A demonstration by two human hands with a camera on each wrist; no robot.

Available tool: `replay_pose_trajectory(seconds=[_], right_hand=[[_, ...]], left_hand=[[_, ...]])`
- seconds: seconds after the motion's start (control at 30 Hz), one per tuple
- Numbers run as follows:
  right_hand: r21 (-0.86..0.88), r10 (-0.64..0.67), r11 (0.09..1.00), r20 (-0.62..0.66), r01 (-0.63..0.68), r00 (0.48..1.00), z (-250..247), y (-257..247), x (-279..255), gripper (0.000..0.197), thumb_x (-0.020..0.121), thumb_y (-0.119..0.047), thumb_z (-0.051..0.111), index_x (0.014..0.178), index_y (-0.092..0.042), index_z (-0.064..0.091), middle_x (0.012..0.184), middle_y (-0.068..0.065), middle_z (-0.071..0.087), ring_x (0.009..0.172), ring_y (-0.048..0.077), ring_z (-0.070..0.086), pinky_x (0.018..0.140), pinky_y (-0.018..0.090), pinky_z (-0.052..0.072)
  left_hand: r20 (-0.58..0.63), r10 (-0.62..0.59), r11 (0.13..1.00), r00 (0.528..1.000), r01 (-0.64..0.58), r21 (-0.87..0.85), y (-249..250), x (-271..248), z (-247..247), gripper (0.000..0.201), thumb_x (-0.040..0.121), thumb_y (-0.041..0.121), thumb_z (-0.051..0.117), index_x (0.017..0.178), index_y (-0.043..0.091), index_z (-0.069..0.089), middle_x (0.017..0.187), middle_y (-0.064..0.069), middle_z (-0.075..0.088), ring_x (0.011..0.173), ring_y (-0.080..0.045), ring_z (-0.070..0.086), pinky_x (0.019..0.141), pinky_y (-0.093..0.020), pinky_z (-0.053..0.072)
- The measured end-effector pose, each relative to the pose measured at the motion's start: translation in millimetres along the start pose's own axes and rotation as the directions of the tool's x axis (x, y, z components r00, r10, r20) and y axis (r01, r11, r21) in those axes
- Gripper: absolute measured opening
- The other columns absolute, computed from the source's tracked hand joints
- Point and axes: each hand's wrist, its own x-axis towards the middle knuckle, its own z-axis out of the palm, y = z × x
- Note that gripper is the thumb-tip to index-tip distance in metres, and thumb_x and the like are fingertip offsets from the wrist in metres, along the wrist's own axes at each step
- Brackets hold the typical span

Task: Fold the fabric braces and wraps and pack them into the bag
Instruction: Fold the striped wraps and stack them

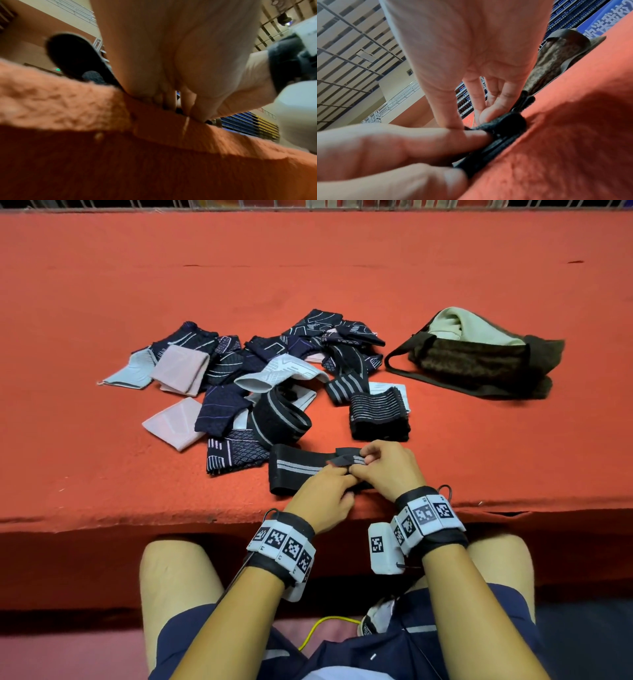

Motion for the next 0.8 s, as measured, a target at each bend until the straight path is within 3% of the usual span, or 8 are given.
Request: replay_pose_trajectory(seconds=[0.07, 0.17, 0.3, 0.47, 0.57, 0.67, 0.8], right_hand=[[0.005, -0.002, 1.0, 0.041, 0.002, 0.999, -1, 0, 1, 0.031, 0.074, -0.034, 0.083, 0.097, -0.019, 0.07, 0.083, -0.005, 0.067, 0.084, 0.014, 0.063, 0.074, 0.025, 0.045], [-0.013, -0.028, 0.999, 0.056, 0.029, 0.998, -1, 1, 3, 0.026, 0.082, -0.044, 0.076, 0.086, -0.019, 0.073, 0.079, -0.002, 0.07, 0.079, 0.015, 0.064, 0.072, 0.029, 0.048], [-0.057, -0.047, 0.997, 0.003, 0.047, 0.999, 4, 3, 6, 0.012, 0.089, -0.03, 0.068, 0.085, -0.022, 0.076, 0.083, -0.002, 0.072, 0.088, 0.017, 0.063, 0.073, 0.023, 0.038], [-0.055, -0.044, 0.998, -0.013, 0.043, 0.999, 9, 9, 10, 0.009, 0.086, -0.018, 0.072, 0.092, -0.025, 0.076, 0.084, -0.002, 0.071, 0.087, 0.016, 0.064, 0.077, 0.023, 0.044], [-0.071, -0.076, 0.995, 0.012, 0.076, 0.997, 8, 7, 8, 0.013, 0.087, -0.019, 0.073, 0.097, -0.025, 0.078, 0.083, -0.006, 0.067, 0.086, 0.012, 0.06, 0.081, 0.019, 0.042], [-0.129, -0.115, 0.984, 0.07, 0.124, 0.991, 11, 4, 7, 0.018, 0.091, -0.018, 0.066, 0.102, -0.026, 0.079, 0.094, -0.007, 0.073, 0.095, 0.011, 0.063, 0.086, 0.018, 0.042], [-0.15, -0.103, 0.982, 0.101, 0.118, 0.989, 15, 0, 8, 0.024, 0.092, -0.016, 0.062, 0.1, -0.03, 0.079, 0.108, -0.004, 0.075, 0.105, 0.016, 0.065, 0.093, 0.024, 0.048]], left_hand=[[-0.071, -0.032, 0.999, 0.997, 0.029, -0.041, -3, -6, -9, 0.039, 0.083, 0.02, 0.048, 0.113, 0.018, 0.074, 0.112, 0.0, 0.069, 0.108, -0.024, 0.059, 0.095, -0.036, 0.047], [-0.185, -0.158, 0.983, 0.97, 0.137, -0.12, -11, -7, -16, 0.032, 0.077, 0.024, 0.049, 0.09, 0.017, 0.077, 0.097, 0.001, 0.072, 0.094, -0.022, 0.064, 0.089, -0.039, 0.05], [-0.215, -0.241, 0.962, 0.946, 0.204, -0.181, -11, -4, -16, 0.021, 0.08, 0.027, 0.052, 0.085, 0.015, 0.068, 0.088, 0.0, 0.064, 0.084, -0.02, 0.06, 0.082, -0.041, 0.051], [-0.303, -0.295, 0.941, 0.906, 0.219, -0.26, -9, 0, -14, 0.011, 0.087, 0.022, 0.06, 0.089, 0.016, 0.051, 0.088, 0.0, 0.054, 0.078, -0.018, 0.056, 0.077, -0.042, 0.05], [-0.297, -0.261, 0.949, 0.918, 0.188, -0.252, -12, 1, -10, 0.017, 0.091, 0.022, 0.062, 0.107, 0.016, 0.063, 0.104, 0.0, 0.054, 0.088, -0.017, 0.06, 0.086, -0.038, 0.051], [-0.246, -0.19, 0.979, 0.95, 0.165, -0.119, -16, 3, -5, 0.024, 0.094, 0.02, 0.06, 0.113, 0.015, 0.073, 0.119, -0.001, 0.063, 0.109, -0.023, 0.054, 0.1, -0.036, 0.042], [-0.197, -0.146, 0.989, 0.97, 0.139, -0.049, -15, 5, -2, 0.031, 0.094, 0.014, 0.058, 0.122, 0.012, 0.07, 0.13, -0.001, 0.065, 0.124, -0.023, 0.049, 0.111, -0.031, 0.034]])
